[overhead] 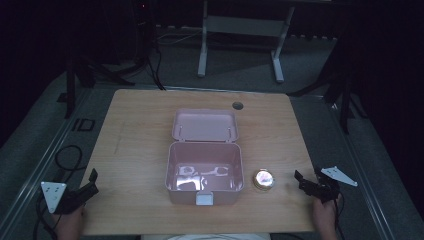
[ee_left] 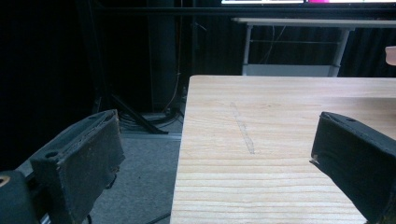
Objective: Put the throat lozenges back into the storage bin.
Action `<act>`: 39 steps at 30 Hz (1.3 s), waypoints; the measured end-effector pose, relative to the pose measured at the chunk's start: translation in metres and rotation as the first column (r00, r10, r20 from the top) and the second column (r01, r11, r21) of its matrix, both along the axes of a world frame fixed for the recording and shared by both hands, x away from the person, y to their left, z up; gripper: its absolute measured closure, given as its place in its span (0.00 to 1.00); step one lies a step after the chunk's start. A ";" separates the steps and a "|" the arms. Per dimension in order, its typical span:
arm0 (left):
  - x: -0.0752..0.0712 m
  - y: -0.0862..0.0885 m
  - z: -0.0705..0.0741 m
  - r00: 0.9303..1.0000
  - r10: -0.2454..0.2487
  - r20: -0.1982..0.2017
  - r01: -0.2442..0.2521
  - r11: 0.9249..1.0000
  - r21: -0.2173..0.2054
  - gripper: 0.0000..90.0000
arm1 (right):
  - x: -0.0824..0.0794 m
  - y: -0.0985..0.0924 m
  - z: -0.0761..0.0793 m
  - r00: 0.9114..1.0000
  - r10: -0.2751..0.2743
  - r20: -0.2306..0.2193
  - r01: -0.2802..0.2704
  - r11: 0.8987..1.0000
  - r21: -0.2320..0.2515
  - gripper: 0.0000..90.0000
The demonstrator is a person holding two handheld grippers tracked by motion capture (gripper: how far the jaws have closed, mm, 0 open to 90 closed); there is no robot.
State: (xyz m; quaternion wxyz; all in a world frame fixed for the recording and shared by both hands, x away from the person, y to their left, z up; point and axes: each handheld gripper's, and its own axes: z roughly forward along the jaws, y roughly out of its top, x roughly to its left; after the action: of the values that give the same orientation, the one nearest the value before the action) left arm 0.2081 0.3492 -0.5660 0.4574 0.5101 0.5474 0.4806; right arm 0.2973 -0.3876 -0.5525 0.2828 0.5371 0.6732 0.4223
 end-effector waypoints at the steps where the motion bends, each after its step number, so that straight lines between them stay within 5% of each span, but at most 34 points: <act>1: 0.000 0.000 0.000 1.000 0.000 0.000 0.000 1.000 0.000 0.03 | 0.001 0.001 0.000 1.000 0.017 -0.012 -0.018 1.000 -0.012 0.15; 10: 0.000 0.001 0.000 1.000 0.000 -0.001 0.000 1.000 -0.003 0.03 | 0.004 0.007 -0.001 0.994 0.081 -0.070 -0.085 0.995 -0.058 0.16; 15: 0.000 0.001 0.000 1.000 0.001 -0.006 -0.001 1.000 -0.006 0.03 | 0.005 0.008 0.003 0.979 0.158 -0.125 -0.168 0.983 -0.070 0.16; 16: 0.000 0.001 0.000 1.000 0.001 -0.006 -0.001 1.000 -0.006 0.03 | 0.006 0.010 0.004 0.963 0.200 -0.179 -0.216 0.973 -0.076 0.16; 19: 0.000 0.001 0.000 1.000 0.000 -0.006 0.000 1.000 -0.004 0.03 | 0.007 0.014 0.007 0.941 0.239 -0.240 -0.271 0.956 -0.109 0.14; 23: 0.000 0.001 0.000 1.000 -0.002 -0.005 0.002 1.000 -0.006 0.03 | 0.012 0.019 0.014 0.885 0.281 -0.371 -0.354 0.924 -0.145 0.13; 26: 0.000 0.001 0.000 1.000 -0.003 -0.005 0.003 1.000 -0.006 0.03 | 0.012 0.023 0.023 0.862 0.289 -0.417 -0.388 0.905 -0.173 0.13; 30: 0.000 0.001 0.000 1.000 -0.003 -0.004 0.003 1.000 -0.006 0.03 | 0.013 0.024 0.037 0.841 0.290 -0.457 -0.419 0.883 -0.211 0.14; 33: 0.000 0.001 0.000 1.000 -0.004 -0.004 0.004 1.000 -0.004 0.03 | 0.015 0.024 0.045 0.804 0.303 -0.511 -0.464 0.858 -0.220 0.14; 37: 0.000 0.001 0.000 1.000 -0.008 -0.005 0.008 1.000 -0.004 0.03 | 0.016 0.025 0.052 0.737 0.320 -0.596 -0.539 0.810 -0.231 0.14; 39: 0.000 0.001 0.000 1.000 -0.009 -0.005 0.009 1.000 -0.004 0.03 | 0.016 0.026 0.054 0.684 0.330 -0.650 -0.584 0.782 -0.217 0.14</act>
State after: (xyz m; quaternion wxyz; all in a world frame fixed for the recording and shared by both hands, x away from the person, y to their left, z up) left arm 0.2082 0.3503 -0.5658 0.4589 0.5128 0.5474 0.4762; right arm 0.3136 -0.3619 -0.4984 0.0519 0.3771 0.9131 0.1459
